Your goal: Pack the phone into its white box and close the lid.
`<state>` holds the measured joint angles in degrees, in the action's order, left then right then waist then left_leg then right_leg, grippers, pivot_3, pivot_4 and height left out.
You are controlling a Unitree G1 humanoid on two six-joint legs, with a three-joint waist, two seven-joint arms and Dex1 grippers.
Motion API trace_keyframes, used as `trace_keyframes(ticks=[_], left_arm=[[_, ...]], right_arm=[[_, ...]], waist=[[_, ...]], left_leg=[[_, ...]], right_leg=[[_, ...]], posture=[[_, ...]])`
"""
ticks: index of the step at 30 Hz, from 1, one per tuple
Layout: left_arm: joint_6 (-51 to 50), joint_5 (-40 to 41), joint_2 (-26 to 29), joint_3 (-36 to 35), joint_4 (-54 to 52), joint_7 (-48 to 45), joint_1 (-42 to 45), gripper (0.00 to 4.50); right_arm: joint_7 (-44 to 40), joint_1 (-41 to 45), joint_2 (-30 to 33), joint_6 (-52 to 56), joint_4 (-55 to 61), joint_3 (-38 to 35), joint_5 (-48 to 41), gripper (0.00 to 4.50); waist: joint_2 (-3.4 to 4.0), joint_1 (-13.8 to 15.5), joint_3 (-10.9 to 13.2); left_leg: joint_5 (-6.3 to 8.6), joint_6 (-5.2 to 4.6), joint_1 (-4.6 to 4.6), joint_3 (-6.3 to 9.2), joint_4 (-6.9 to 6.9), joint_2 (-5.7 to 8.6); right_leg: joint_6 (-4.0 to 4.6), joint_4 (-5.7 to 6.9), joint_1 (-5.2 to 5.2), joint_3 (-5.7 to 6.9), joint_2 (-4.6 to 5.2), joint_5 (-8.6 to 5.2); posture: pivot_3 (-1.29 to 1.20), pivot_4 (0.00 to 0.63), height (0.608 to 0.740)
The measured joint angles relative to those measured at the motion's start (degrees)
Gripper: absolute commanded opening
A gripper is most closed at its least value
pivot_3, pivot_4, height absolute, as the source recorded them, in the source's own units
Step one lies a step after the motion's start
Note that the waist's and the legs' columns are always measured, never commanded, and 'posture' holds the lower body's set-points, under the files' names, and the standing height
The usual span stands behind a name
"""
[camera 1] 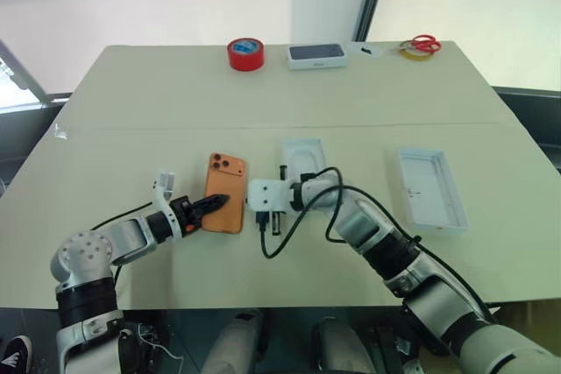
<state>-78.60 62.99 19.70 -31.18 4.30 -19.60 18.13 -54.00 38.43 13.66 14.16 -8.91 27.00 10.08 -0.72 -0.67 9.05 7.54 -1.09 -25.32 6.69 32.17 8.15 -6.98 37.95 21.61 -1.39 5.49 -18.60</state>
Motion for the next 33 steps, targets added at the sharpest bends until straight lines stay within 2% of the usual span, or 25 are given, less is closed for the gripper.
trace_keyframes(ticks=[2, 6, 10, 15, 18, 21, 22, 31, 33], left_arm=[[-0.06, 2.9, -1.5, -2.13, -0.04, 2.12, 0.4, 0.0], [1.2, 5.35, -2.81, -2.29, -3.5, 5.15, 0.92, 0.0], [2.89, 6.05, -3.28, -1.31, -6.65, 7.36, 0.67, 0.0], [3.08, 6.46, -3.4, 1.36, -7.63, 7.85, 0.54, 0.0], [3.17, 6.98, -3.4, 1.45, -7.63, 9.27, 1.15, 0.0], [3.29, 7.95, -3.21, 1.96, -7.77, 9.88, 2.53, 0.0], [3.34, 8.26, -2.94, 2.4, -7.8, 9.9, 2.64, 0.0], [3.66, 9.76, -1.37, 3.36, -7.73, 9.9, 2.6, 0.0], [3.99, 10.08, -1.21, 3.36, -7.68, 9.9, 2.49, 0.0]], right_arm=[[-4.28, -0.13, 1.23, 2.99, 3.47, -3.75, -6.62, 1.87], [-8.61, -1.51, 8.03, 0.07, 8.53, -5.33, -9.2, 3.83], [-13.7, -6.35, 18.89, -4.8, 9.16, -5.55, -9.17, 3.83], [-15.46, -8.62, 23.7, -10.08, 8.37, -7.56, -9.21, 3.83], [-14.85, -9.46, 23.92, -12.41, 6.43, -7.68, -9.05, 3.05], [-14.12, -9.73, 23.89, -13.66, 5.15, -7.68, -8.67, 1.44], [-13.45, -9.73, 23.87, -13.95, 5.13, -7.68, -8.44, 1.02], [-12.54, -9.72, 23.87, -13.37, 5.06, -7.68, -8.12, 1.02], [-12.58, -9.71, 23.85, -12.7, 5.06, -7.71, -8.38, 0.47]], waist=[[-0.08, 0.03, 0.07], [-0.13, 0.16, 0.09], [-0.18, 0.11, 0.14], [-0.21, -0.19, 0.17], [-0.26, -0.02, 0.22], [-0.33, 0.1, 0.29], [-0.33, 0.11, 0.29], [-0.34, 0.11, 0.3], [-0.34, 0.11, 0.3]], left_leg=[[0.0, 0.0, -0.1, 0.0, 0.02, 0.0], [0.0, -0.01, -0.11, -0.03, 0.01, 0.01], [0.02, -0.04, -0.15, -0.05, 0.01, 0.02], [0.02, -0.05, -0.15, -0.05, -0.01, -0.08], [0.02, -0.05, -0.16, -0.04, 0.0, -0.09], [0.02, -0.05, -0.17, -0.05, 0.06, -0.07], [0.02, -0.05, -0.16, -0.05, 0.06, -0.07], [0.02, -0.06, -0.16, -0.04, 0.05, -0.07], [0.02, -0.06, -0.16, -0.04, 0.05, -0.07]], right_leg=[[-0.01, -0.01, 0.08, 0.02, 0.01, 0.01], [-0.02, -0.21, -0.01, 0.04, 0.04, 0.01], [-0.02, -0.42, -0.08, 0.06, 0.07, 0.02], [-0.01, -0.43, -0.07, 0.06, 0.03, 0.0], [0.14, -0.43, -0.08, 0.07, 0.03, -0.08], [0.15, -0.45, -0.12, 0.07, 0.03, -0.08], [0.13, -0.5, -0.14, 0.07, 0.03, -0.07], [0.01, -0.56, -0.16, 0.08, 0.03, 0.0], [0.01, -0.56, -0.17, 0.08, 0.03, 0.0]], posture=[[0.0, 0.15, 0.74], [0.0, 0.15, 0.74], [0.0, 0.15, 0.74], [0.0, 0.15, 0.74], [0.0, 0.15, 0.74], [0.0, 0.15, 0.74], [0.0, 0.15, 0.74], [0.0, 0.15, 0.74], [0.0, 0.15, 0.74]])
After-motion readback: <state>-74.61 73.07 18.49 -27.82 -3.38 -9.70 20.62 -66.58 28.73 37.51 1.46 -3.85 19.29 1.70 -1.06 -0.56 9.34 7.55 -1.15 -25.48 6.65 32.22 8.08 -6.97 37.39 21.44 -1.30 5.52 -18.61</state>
